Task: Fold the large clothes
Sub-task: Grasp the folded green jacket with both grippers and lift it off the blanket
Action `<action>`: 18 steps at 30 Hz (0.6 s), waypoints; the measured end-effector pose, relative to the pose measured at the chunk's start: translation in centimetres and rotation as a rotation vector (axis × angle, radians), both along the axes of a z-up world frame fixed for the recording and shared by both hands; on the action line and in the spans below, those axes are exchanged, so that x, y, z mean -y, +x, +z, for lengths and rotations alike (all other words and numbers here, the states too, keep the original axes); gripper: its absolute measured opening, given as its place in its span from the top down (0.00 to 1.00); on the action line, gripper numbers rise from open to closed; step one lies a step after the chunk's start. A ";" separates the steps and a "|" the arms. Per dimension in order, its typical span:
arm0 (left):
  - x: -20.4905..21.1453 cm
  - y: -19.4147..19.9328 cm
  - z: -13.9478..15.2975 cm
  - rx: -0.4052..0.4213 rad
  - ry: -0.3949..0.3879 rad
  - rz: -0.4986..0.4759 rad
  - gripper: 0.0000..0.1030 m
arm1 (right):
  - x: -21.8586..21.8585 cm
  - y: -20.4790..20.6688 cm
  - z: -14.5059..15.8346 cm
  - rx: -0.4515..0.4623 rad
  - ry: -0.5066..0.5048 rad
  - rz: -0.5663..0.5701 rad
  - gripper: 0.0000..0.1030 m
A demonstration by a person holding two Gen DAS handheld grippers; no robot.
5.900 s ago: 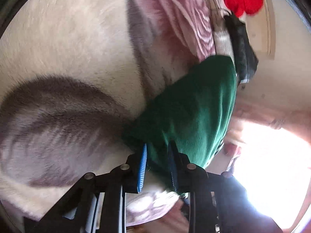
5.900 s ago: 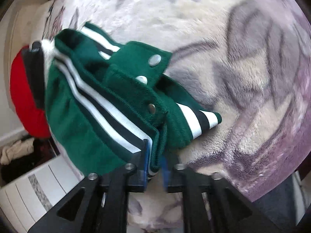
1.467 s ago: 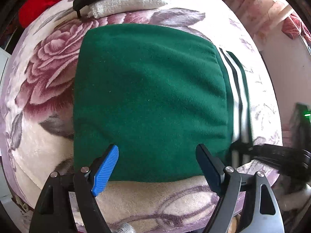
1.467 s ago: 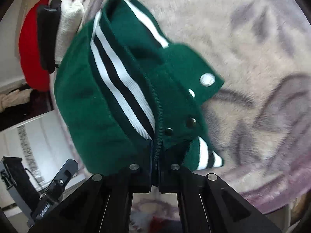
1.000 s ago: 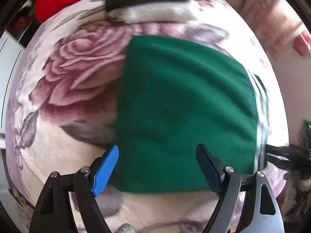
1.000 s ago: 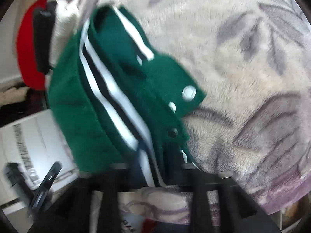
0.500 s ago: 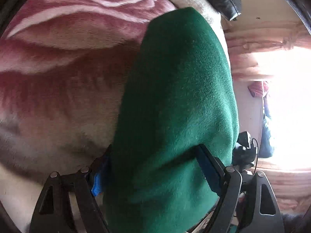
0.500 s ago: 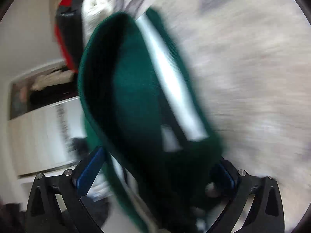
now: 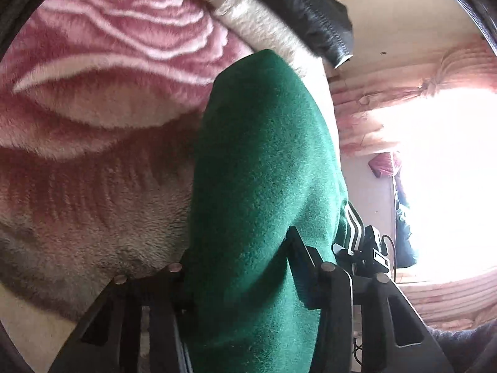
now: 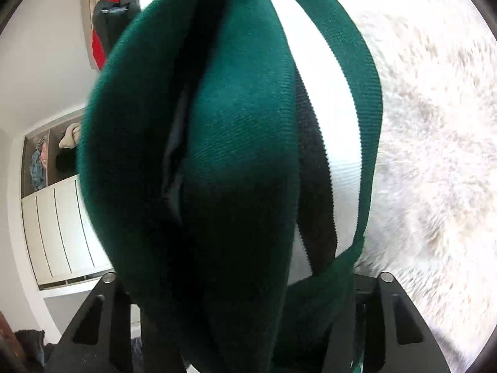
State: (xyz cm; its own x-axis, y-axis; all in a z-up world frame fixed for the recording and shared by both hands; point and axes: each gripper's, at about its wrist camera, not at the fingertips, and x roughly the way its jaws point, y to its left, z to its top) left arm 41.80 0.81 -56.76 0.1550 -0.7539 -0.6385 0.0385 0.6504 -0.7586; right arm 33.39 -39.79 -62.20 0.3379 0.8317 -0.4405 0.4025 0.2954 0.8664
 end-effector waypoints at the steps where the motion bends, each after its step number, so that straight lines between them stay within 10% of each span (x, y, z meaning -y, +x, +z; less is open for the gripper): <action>1: -0.1 0.1 0.4 0.000 -0.011 0.006 0.61 | -0.2 -0.4 0.7 0.007 -0.004 -0.001 0.51; 18: -1.6 9.8 13.8 0.160 -0.078 0.082 0.61 | -0.4 11.6 16.6 0.206 -0.076 0.073 0.54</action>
